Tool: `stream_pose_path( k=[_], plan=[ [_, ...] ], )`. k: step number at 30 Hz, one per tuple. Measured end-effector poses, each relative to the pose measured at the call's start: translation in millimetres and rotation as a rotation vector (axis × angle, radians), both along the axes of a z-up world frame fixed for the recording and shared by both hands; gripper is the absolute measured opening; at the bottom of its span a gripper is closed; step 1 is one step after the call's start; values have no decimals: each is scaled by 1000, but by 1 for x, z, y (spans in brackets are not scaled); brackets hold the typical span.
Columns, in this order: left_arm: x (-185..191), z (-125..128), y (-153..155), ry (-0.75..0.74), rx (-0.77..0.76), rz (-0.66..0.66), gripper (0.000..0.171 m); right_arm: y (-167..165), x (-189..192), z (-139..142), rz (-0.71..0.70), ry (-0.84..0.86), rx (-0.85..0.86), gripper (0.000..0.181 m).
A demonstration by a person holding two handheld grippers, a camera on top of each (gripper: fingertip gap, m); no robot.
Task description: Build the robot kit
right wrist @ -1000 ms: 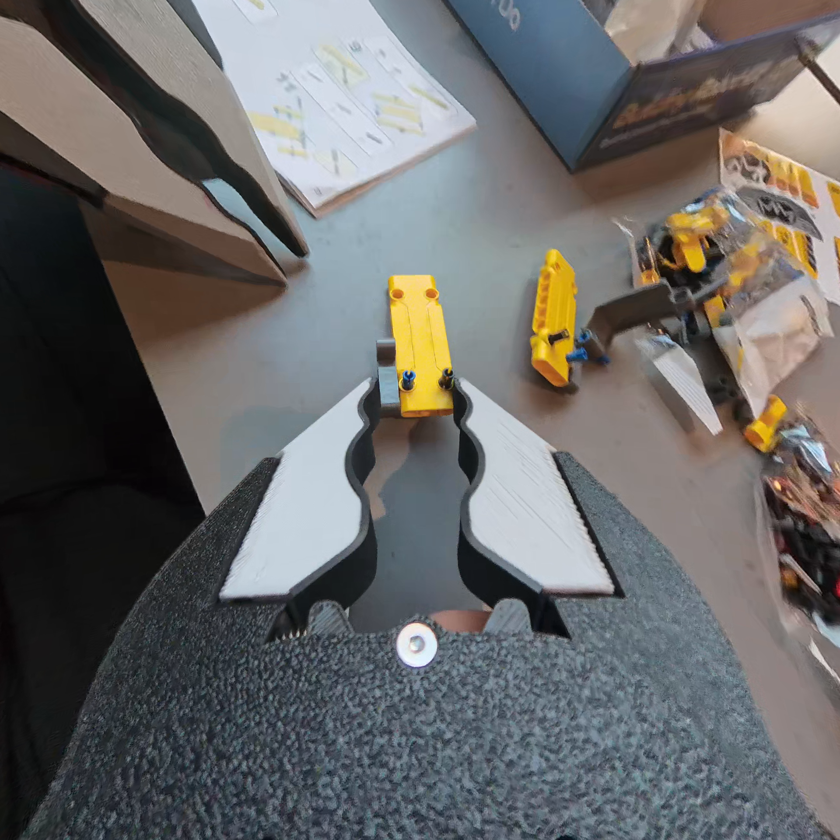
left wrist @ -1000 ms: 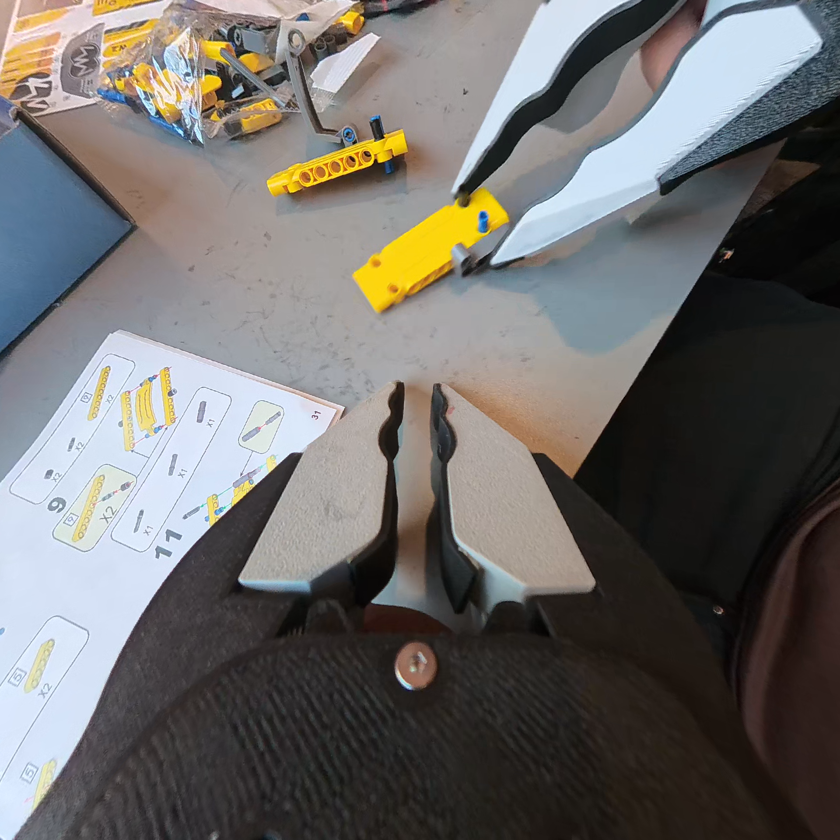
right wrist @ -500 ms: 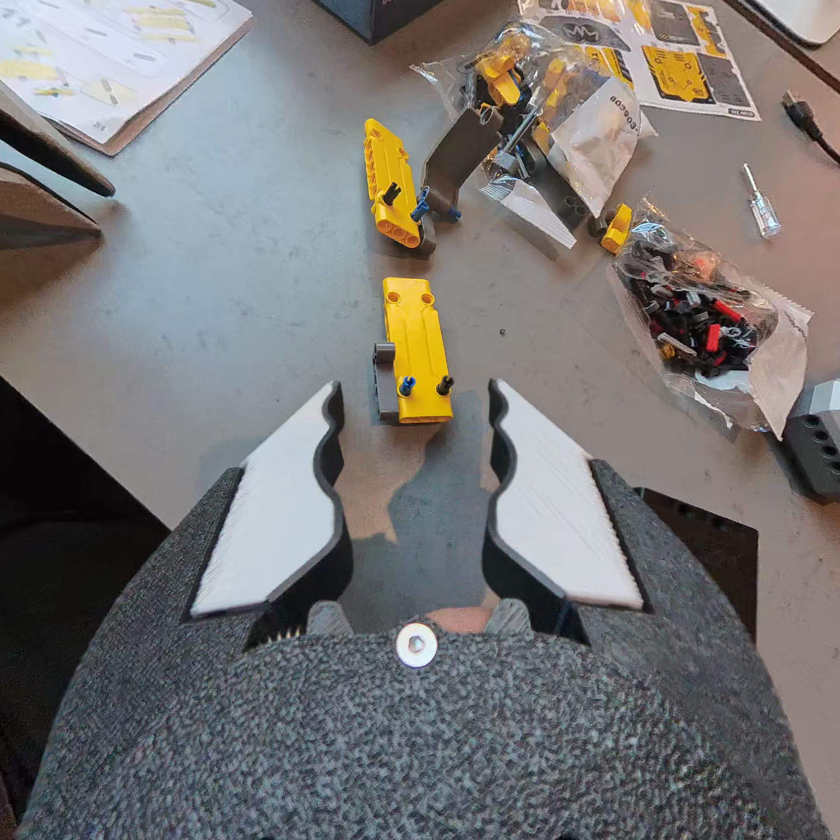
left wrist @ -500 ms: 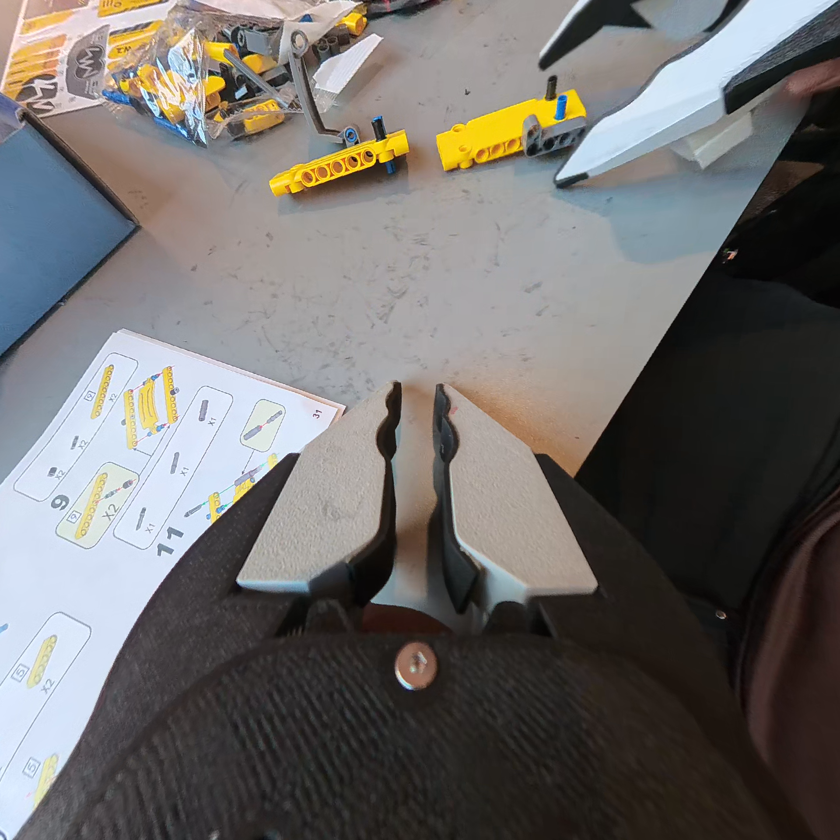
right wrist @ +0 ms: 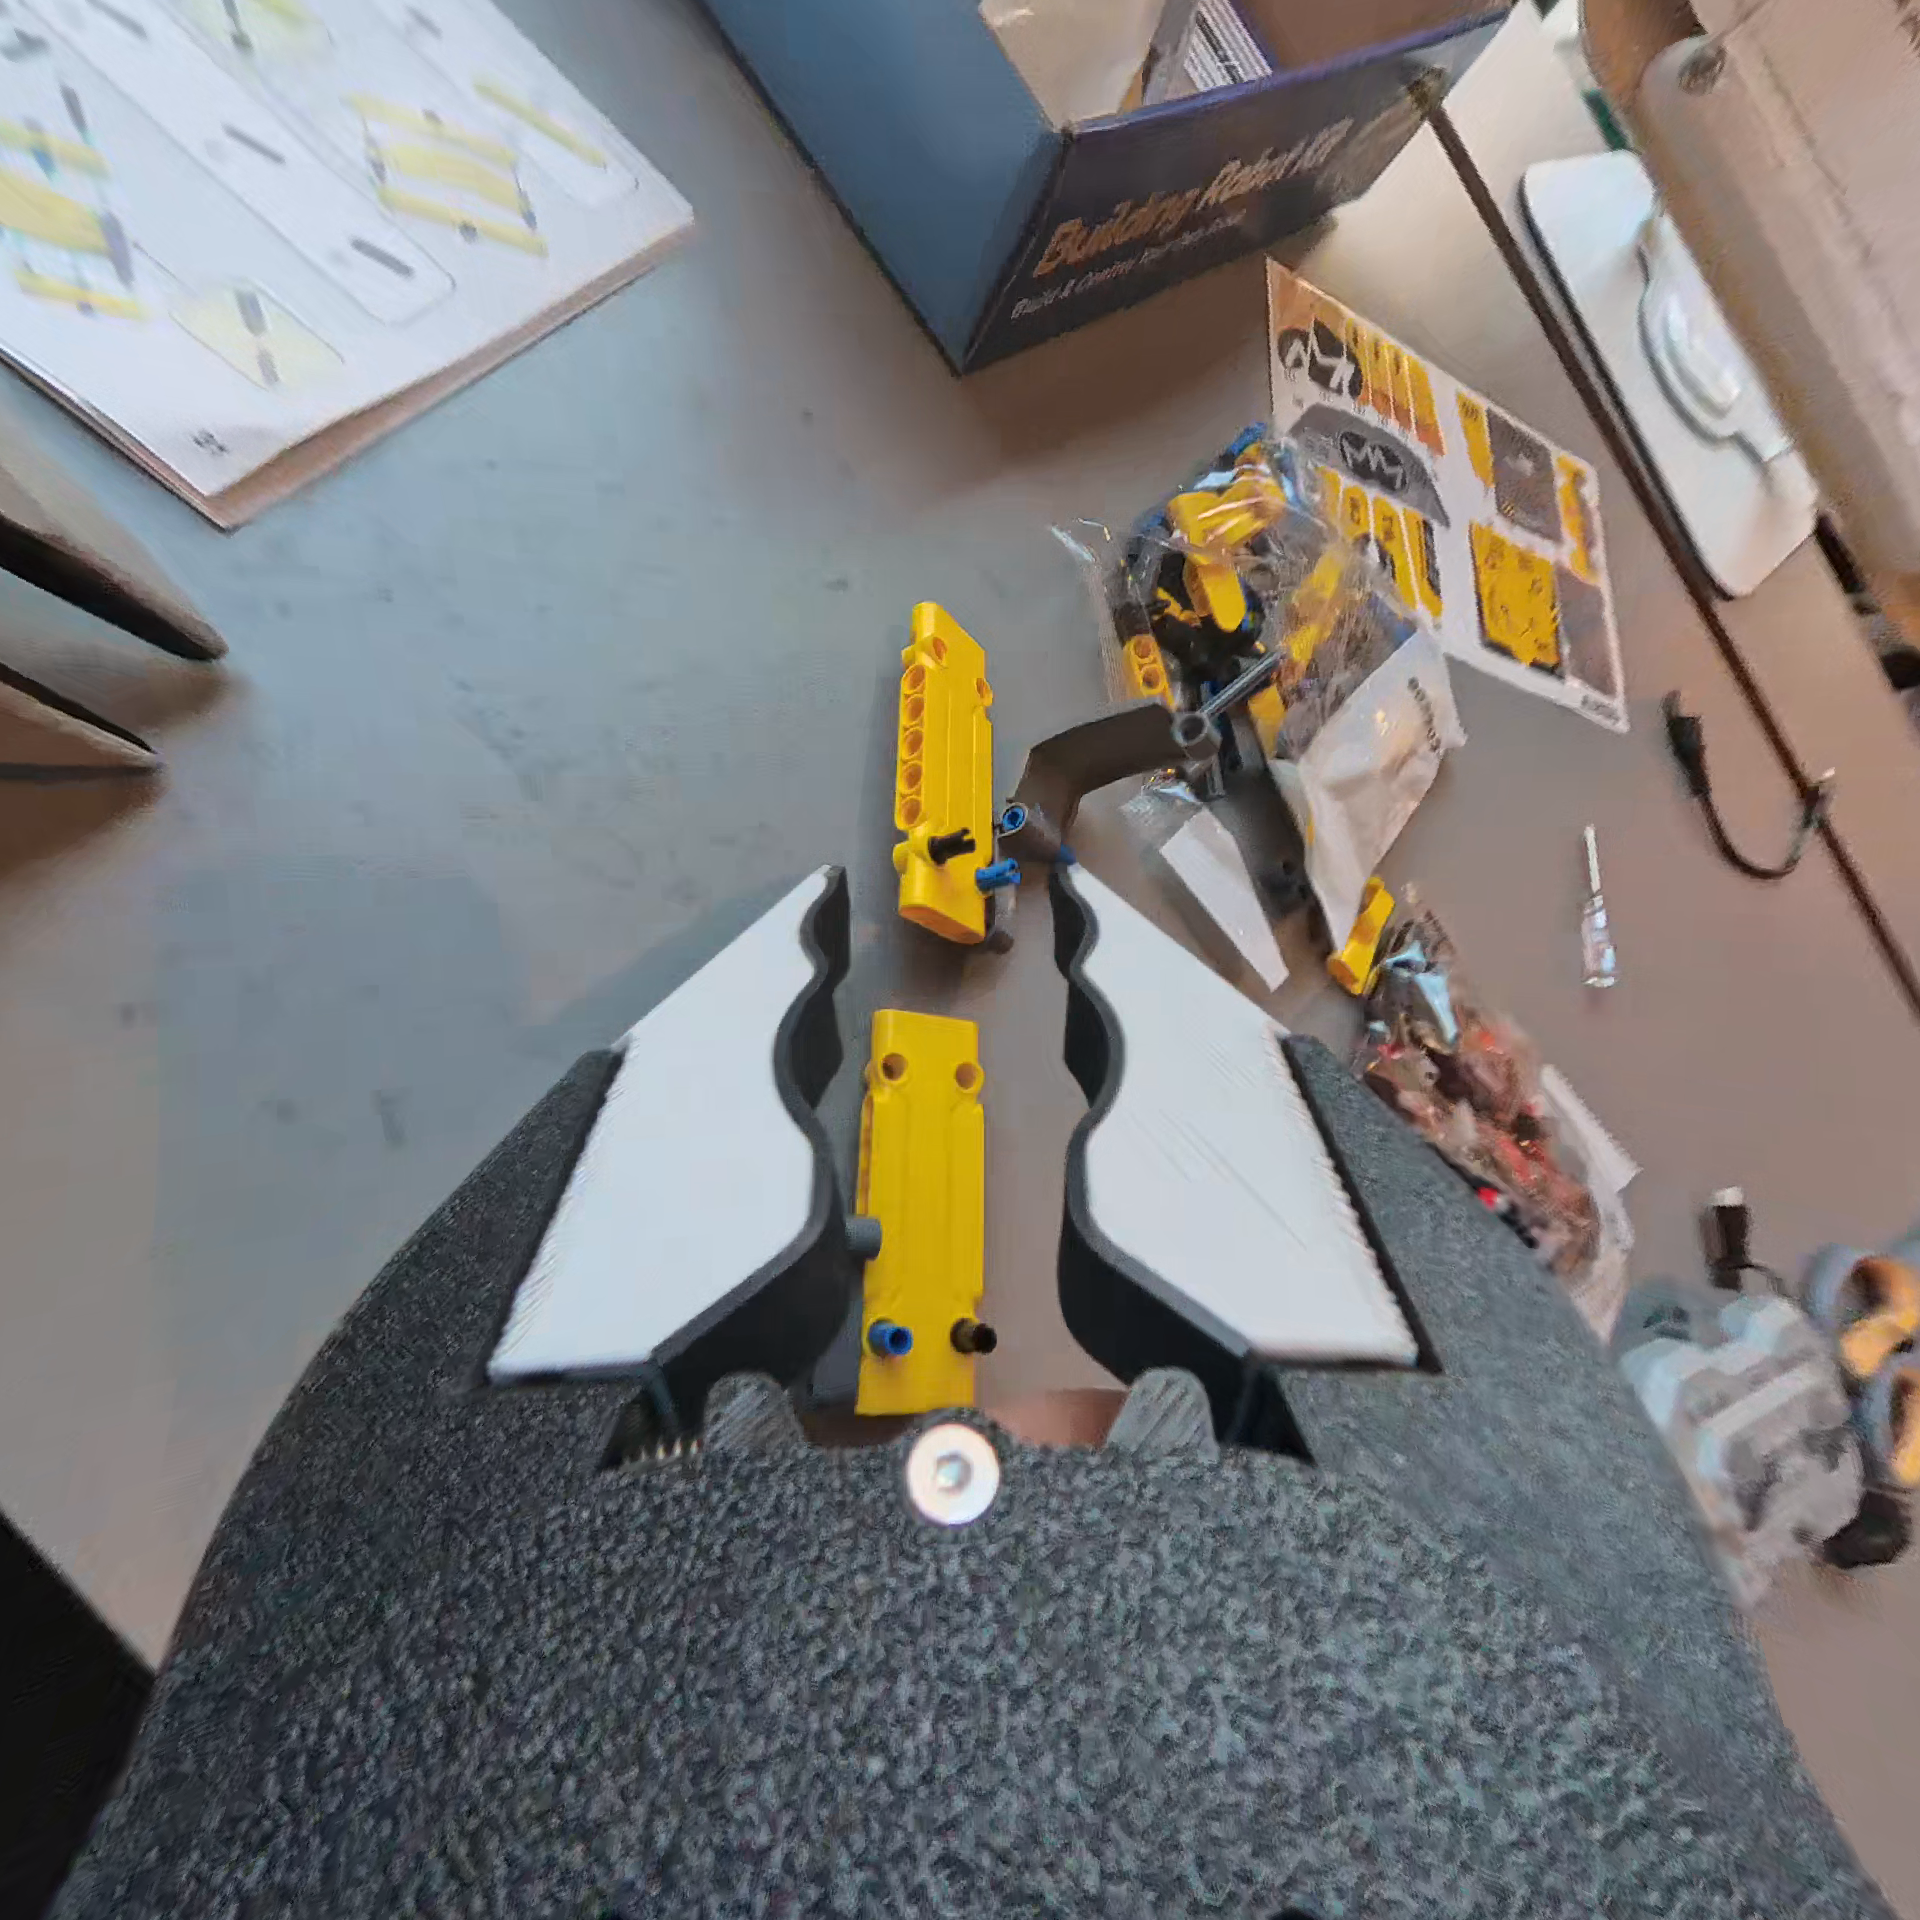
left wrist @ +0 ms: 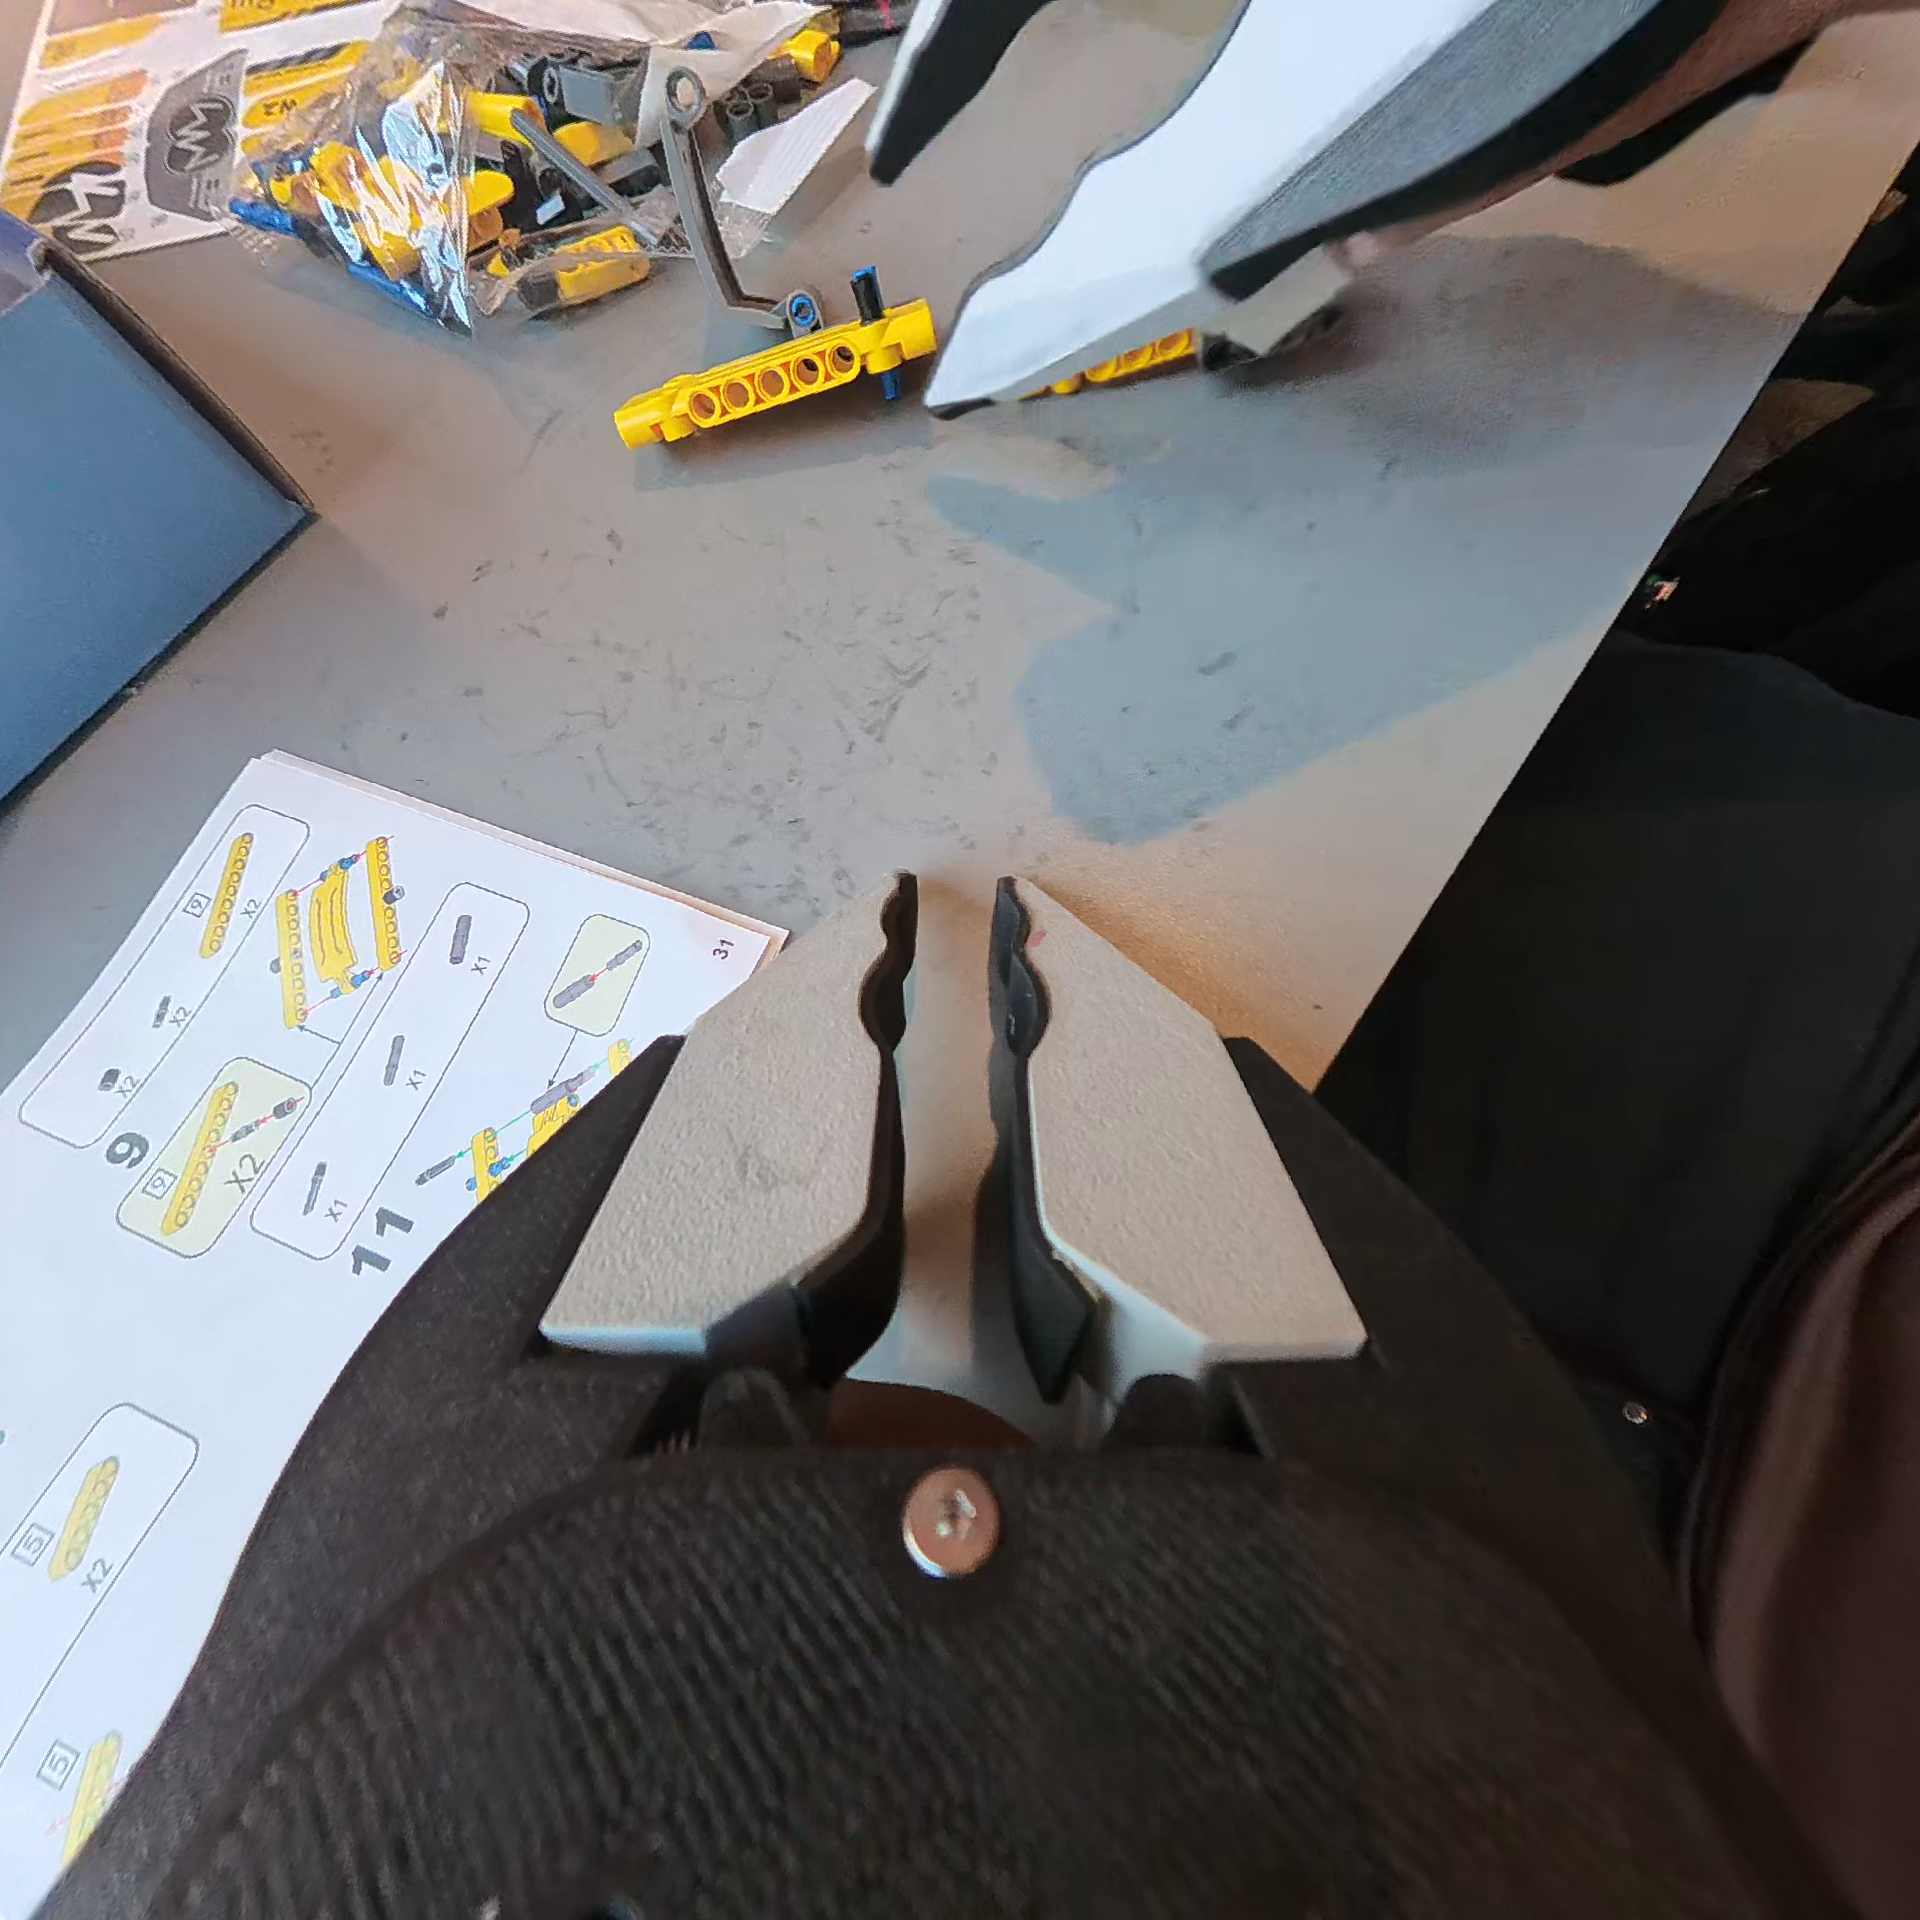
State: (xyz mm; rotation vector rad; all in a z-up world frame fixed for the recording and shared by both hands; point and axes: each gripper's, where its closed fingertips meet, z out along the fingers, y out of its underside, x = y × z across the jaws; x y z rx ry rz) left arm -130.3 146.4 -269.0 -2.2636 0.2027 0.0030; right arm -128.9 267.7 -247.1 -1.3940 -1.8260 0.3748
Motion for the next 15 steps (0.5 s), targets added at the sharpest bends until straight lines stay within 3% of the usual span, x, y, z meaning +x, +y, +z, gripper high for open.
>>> stream_pose_path(
  k=[2,4,15],
  plan=[
    [0,0,0,1,0,1,12,2,-5,-5,28,-33,89,19],
    [0,0,0,0,0,2,12,4,-7,-11,49,-71,161,12],
    [0,0,0,1,1,4,12,-38,13,15,164,106,329,8]
  ],
)
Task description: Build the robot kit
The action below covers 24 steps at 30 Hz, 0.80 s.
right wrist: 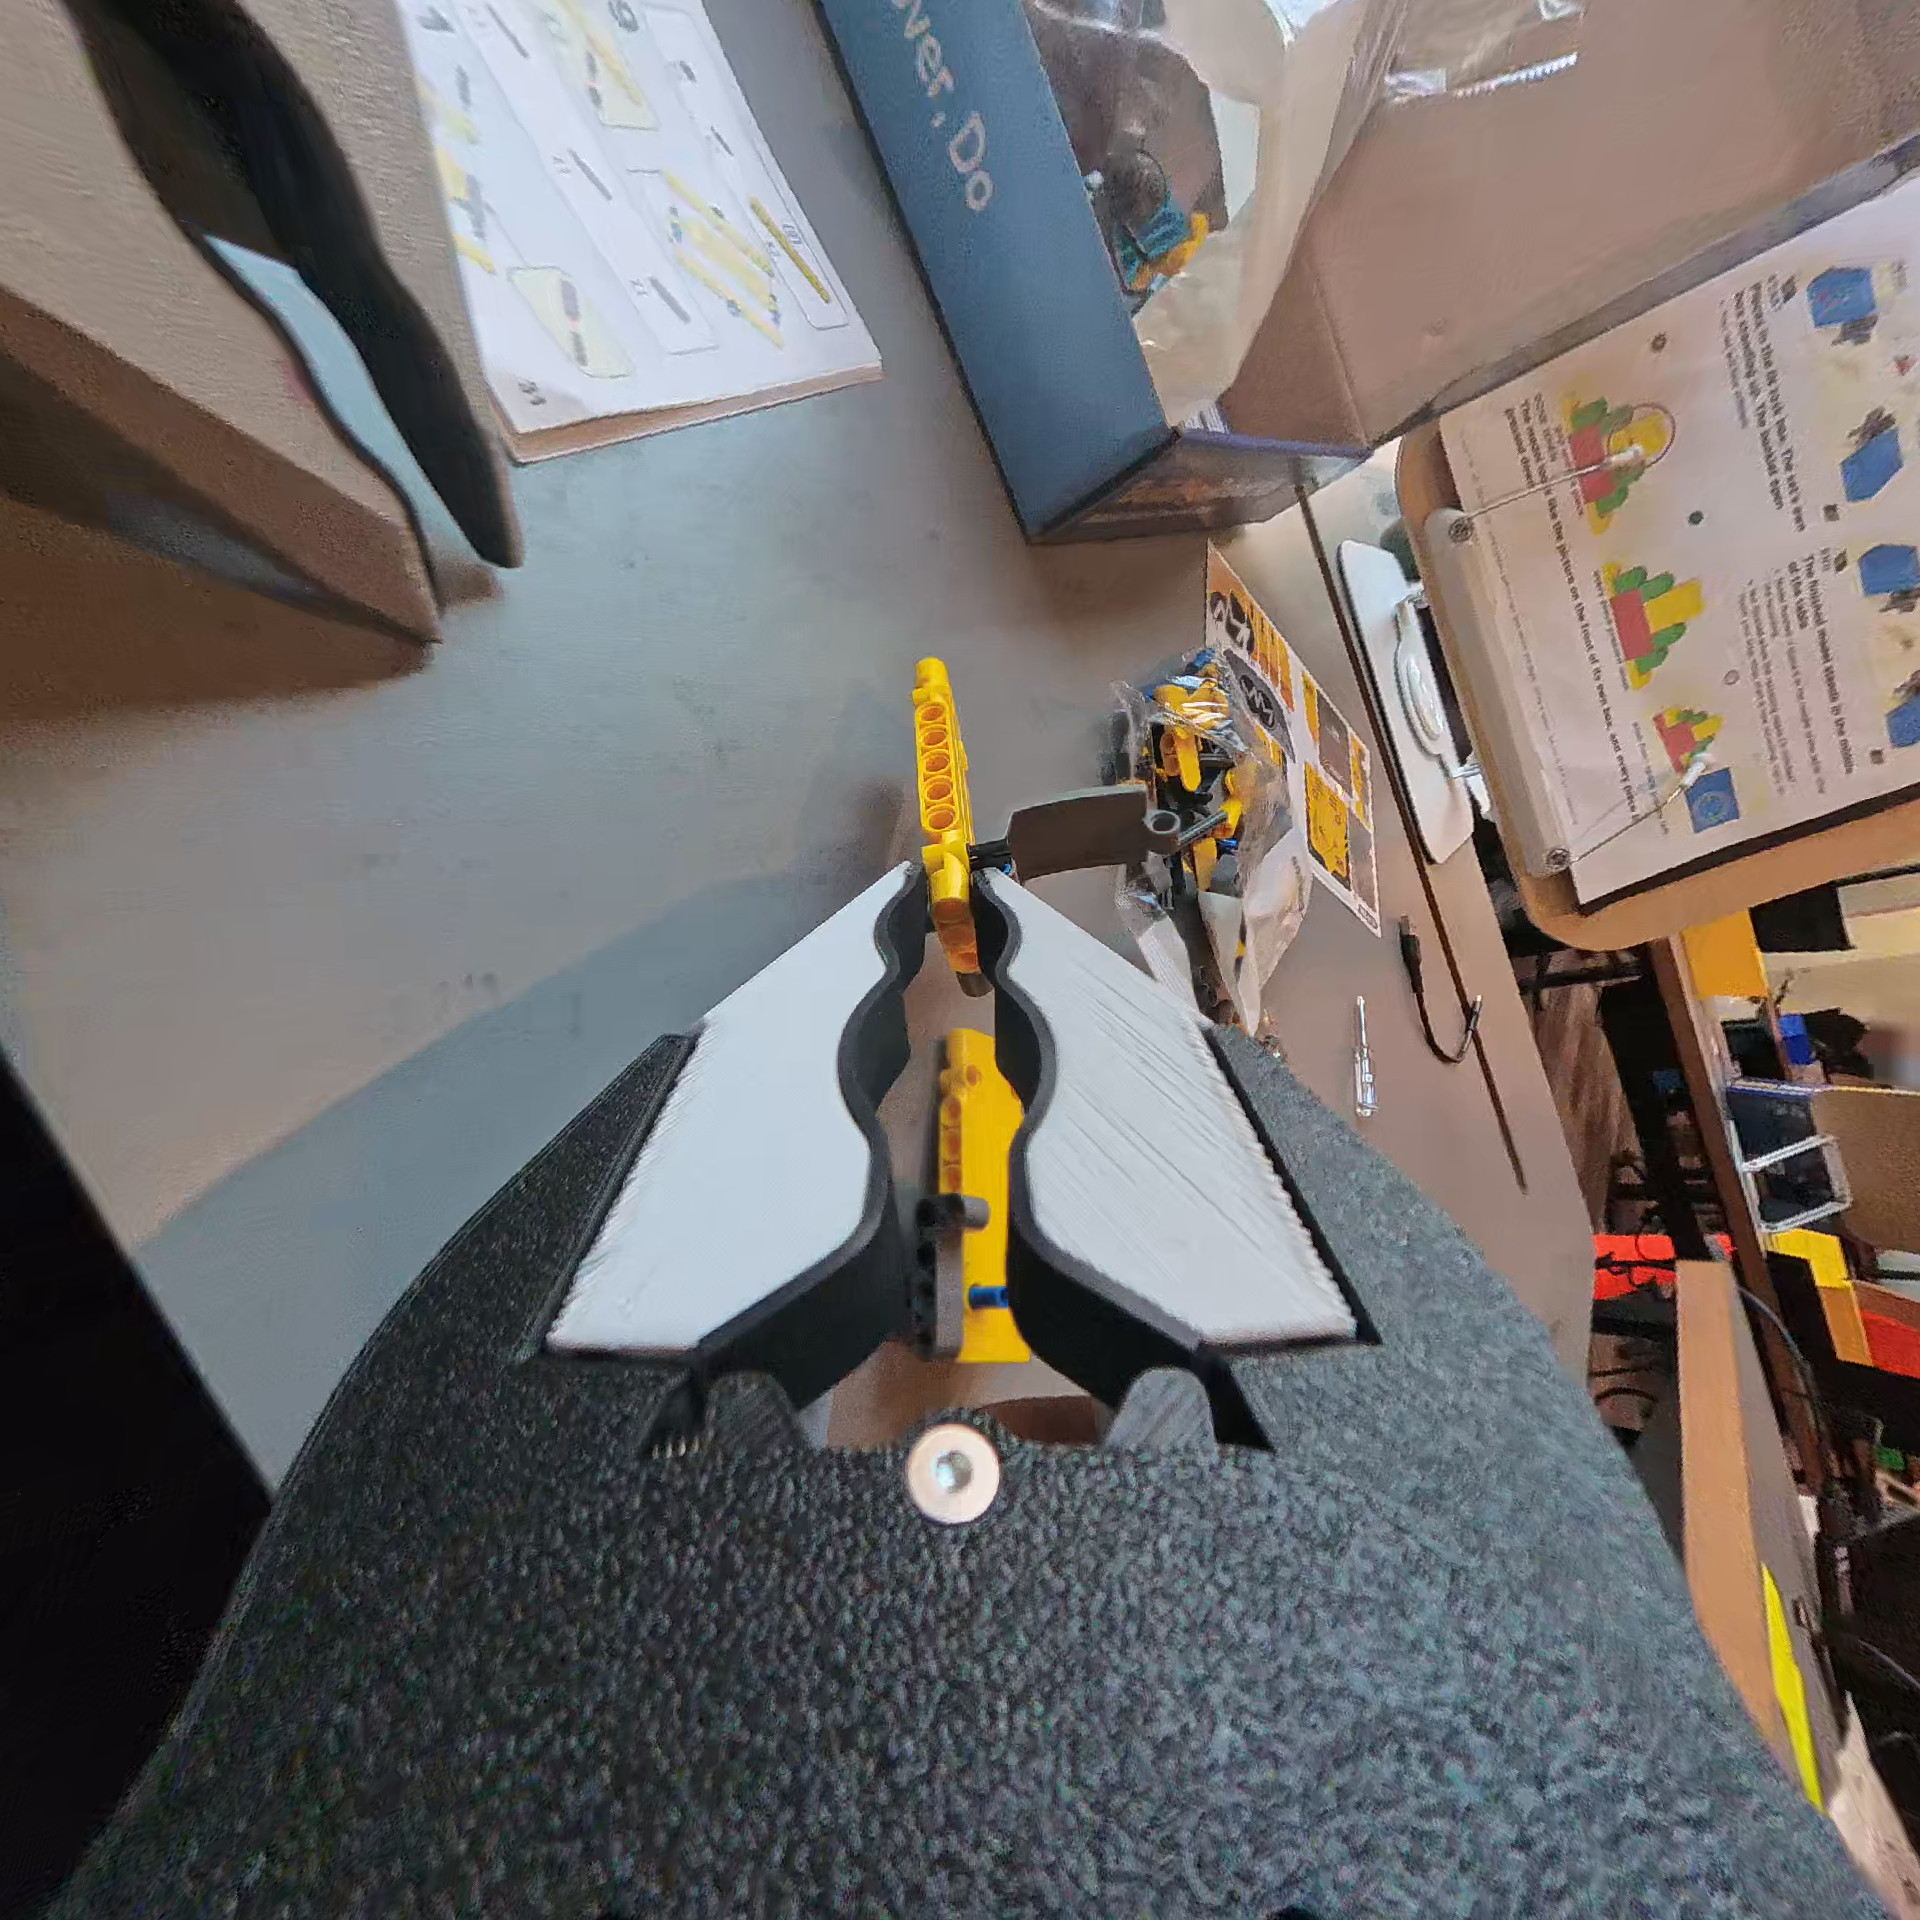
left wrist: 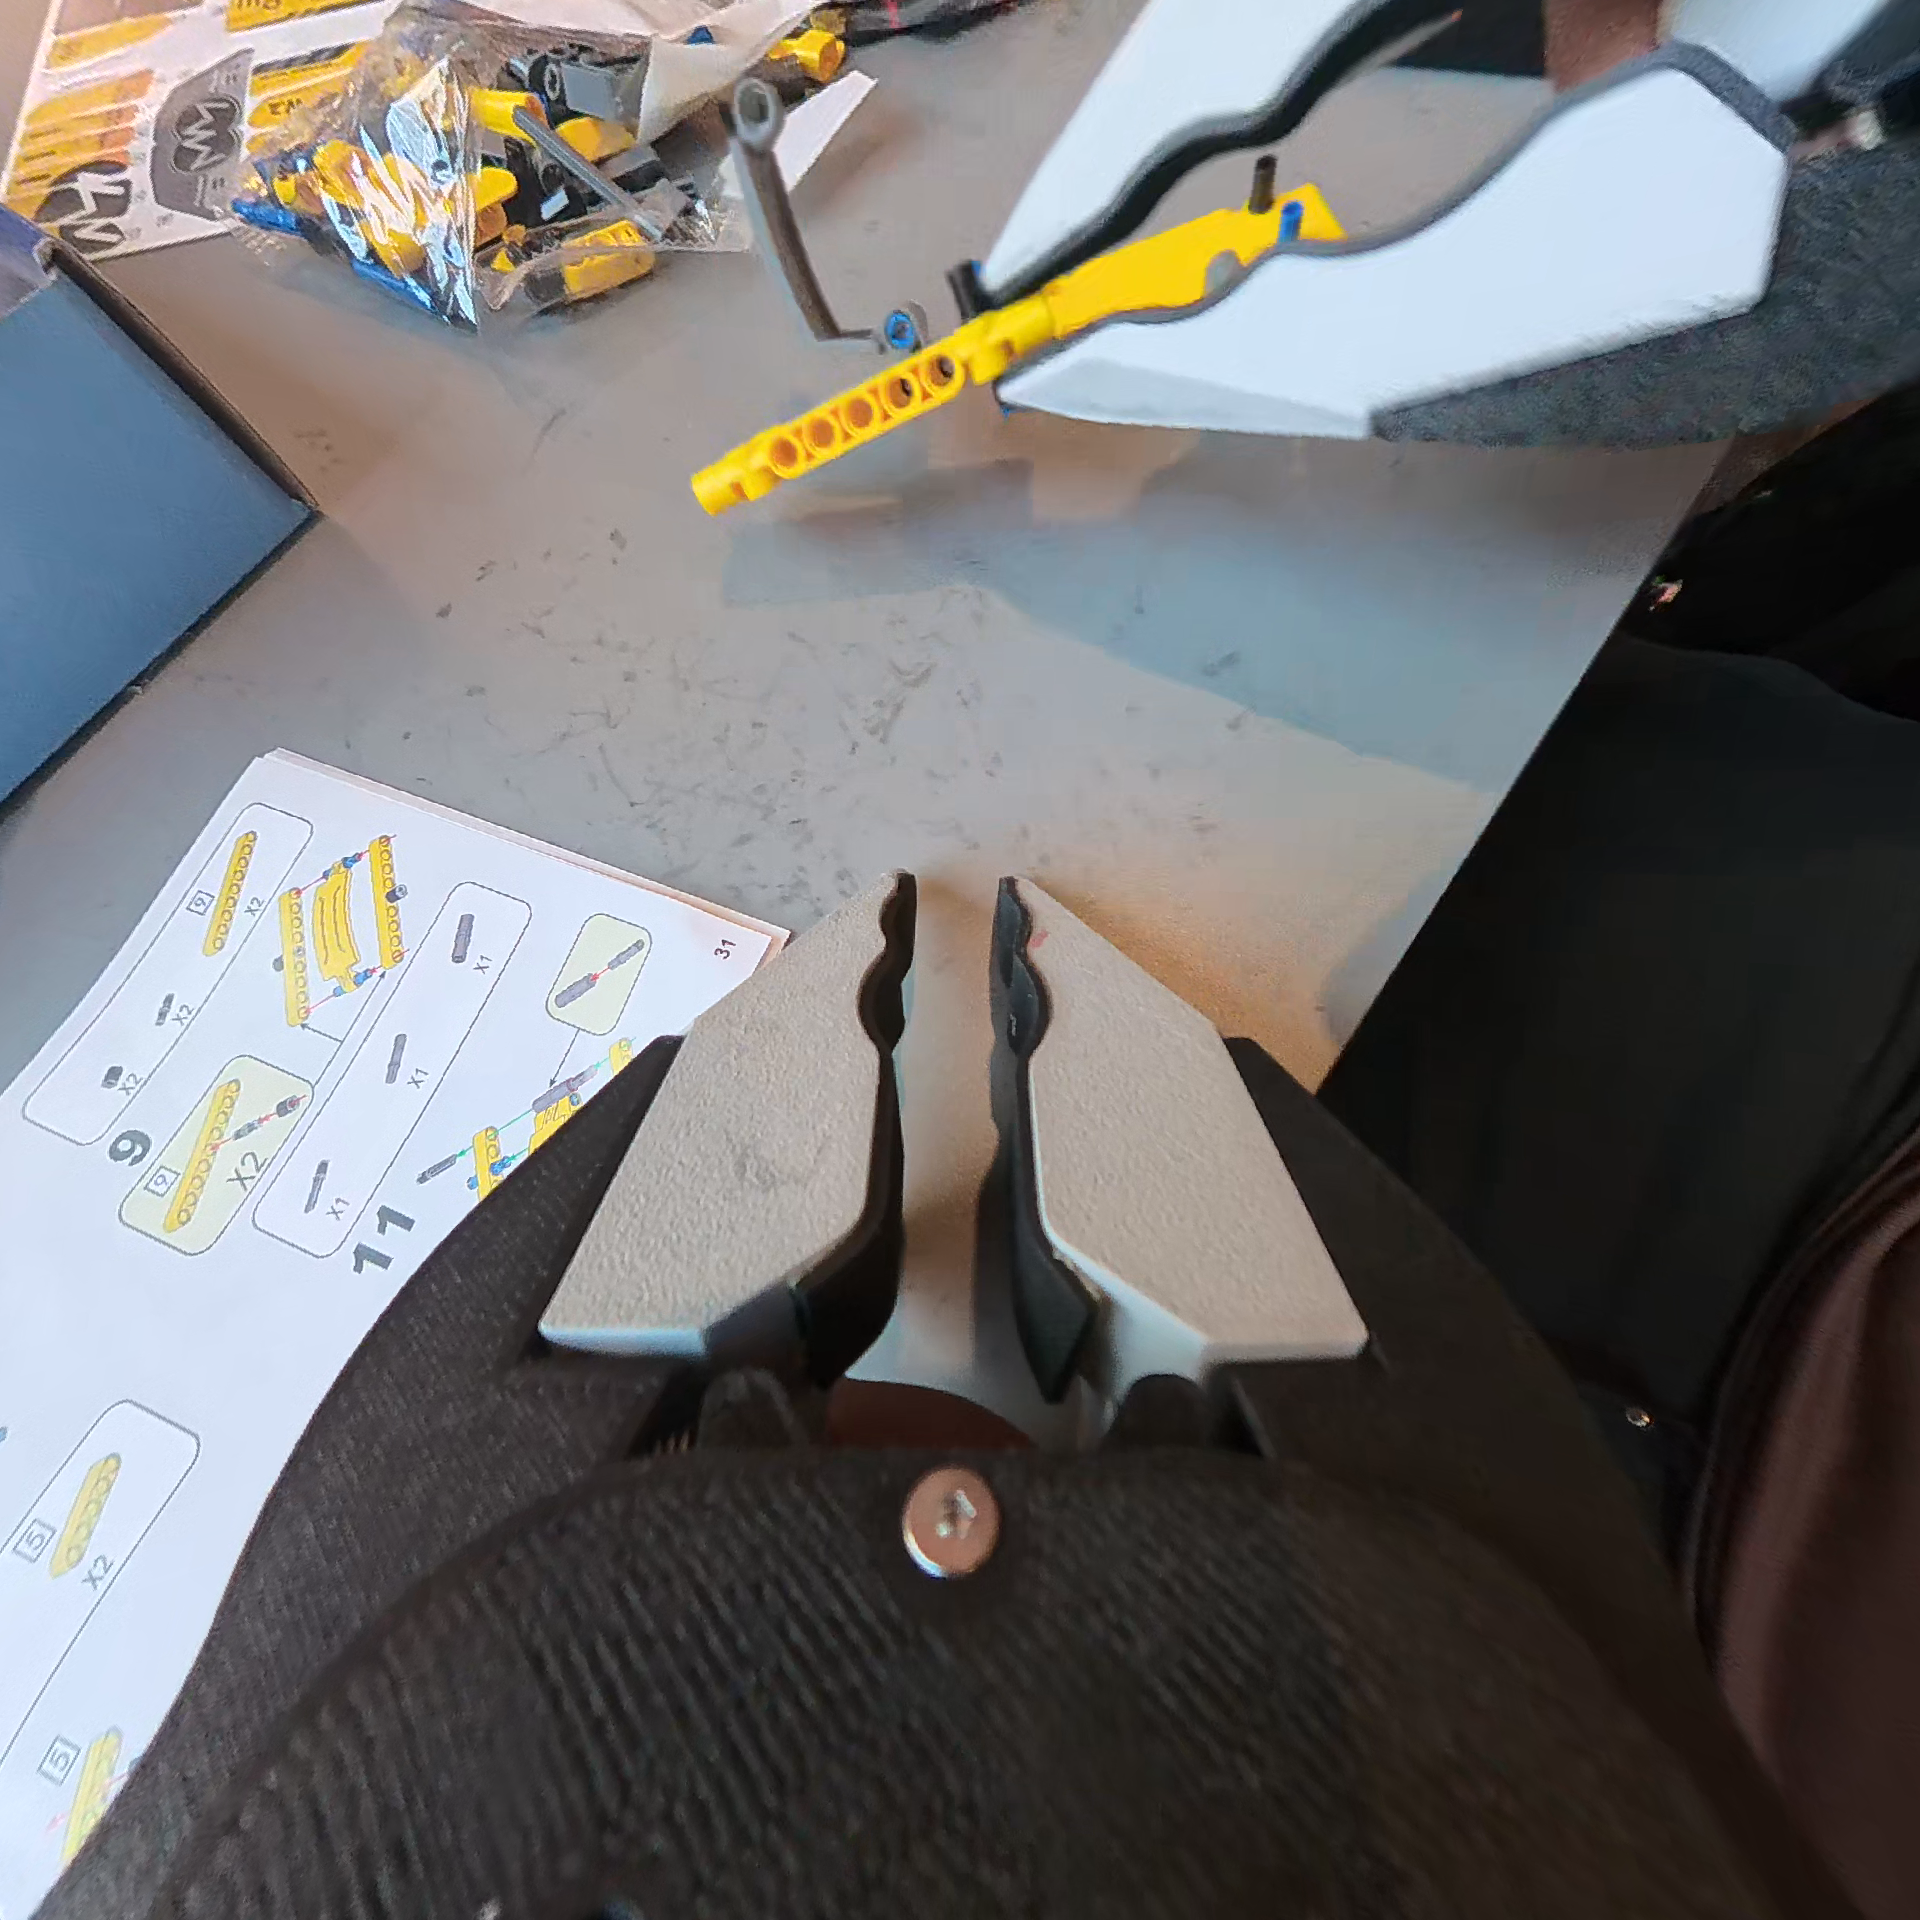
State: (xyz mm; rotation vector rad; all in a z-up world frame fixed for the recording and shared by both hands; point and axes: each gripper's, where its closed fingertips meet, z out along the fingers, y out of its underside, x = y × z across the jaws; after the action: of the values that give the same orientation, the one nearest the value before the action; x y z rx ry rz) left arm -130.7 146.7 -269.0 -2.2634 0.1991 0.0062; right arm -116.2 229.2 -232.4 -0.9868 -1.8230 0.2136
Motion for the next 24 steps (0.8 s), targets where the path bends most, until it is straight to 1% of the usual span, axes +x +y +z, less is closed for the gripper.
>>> stream_pose_path(
  k=[3,7,8,11,15,20,24],
  plan=[
    [0,0,0,1,0,3,12,-16,10,3,23,13,43,8],
    [-1,0,0,1,1,5,14,-33,20,18,42,87,27,8],
    [-1,0,0,-2,1,6,17,-35,21,22,48,109,27,8],
    [-1,0,0,-20,-3,15,24,-35,23,25,46,147,33,8],
    [-2,0,0,-24,-3,16,25,-31,23,17,35,140,35,8],
    [-2,0,-1,-50,-10,16,28,-27,22,14,26,148,30,8],
    [0,0,-1,-93,-13,-1,43,-24,21,13,20,155,44,8]
  ],
)
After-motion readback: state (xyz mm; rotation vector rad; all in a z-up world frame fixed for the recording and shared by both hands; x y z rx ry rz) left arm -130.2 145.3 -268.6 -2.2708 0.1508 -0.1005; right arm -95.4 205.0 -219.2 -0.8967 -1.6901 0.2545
